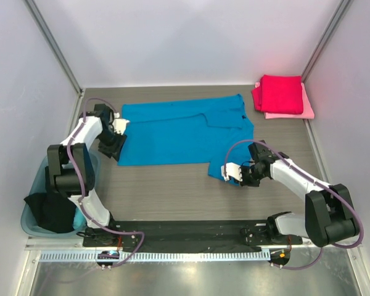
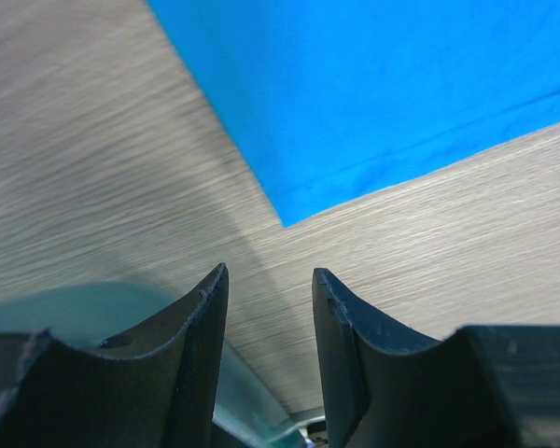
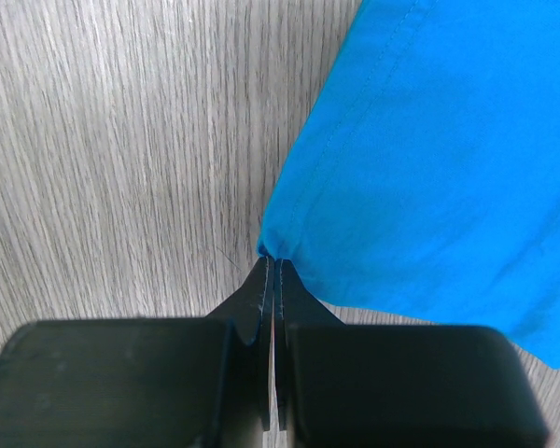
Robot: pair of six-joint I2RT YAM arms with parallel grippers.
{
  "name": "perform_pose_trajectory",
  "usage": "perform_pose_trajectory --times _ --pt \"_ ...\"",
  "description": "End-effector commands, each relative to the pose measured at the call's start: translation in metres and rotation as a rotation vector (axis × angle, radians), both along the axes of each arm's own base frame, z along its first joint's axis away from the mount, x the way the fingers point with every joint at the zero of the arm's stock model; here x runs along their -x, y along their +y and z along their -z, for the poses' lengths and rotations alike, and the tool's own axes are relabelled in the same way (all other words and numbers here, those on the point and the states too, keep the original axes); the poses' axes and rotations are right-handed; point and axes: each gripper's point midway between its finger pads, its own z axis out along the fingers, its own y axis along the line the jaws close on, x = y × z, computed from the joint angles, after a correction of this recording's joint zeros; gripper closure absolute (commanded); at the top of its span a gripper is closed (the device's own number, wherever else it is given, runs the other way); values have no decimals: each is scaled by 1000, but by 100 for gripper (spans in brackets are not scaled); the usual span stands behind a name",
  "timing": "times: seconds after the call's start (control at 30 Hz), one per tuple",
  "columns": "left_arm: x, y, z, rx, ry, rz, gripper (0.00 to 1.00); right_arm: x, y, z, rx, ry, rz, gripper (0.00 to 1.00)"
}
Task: Fold and stack the t-shirts
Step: Fold the tshirt
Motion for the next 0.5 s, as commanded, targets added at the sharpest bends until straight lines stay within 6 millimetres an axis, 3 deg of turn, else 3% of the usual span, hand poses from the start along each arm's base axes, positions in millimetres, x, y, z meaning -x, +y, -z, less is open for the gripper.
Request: perform_pose_trajectory --times 0.0,0.47 --pt "11 -11 9 39 77 -16 58 -13 7 -10 -22 -39 2 99" --pt "7 -14 40 38 118 -32 58 -16 8 -12 -20 -39 17 99"
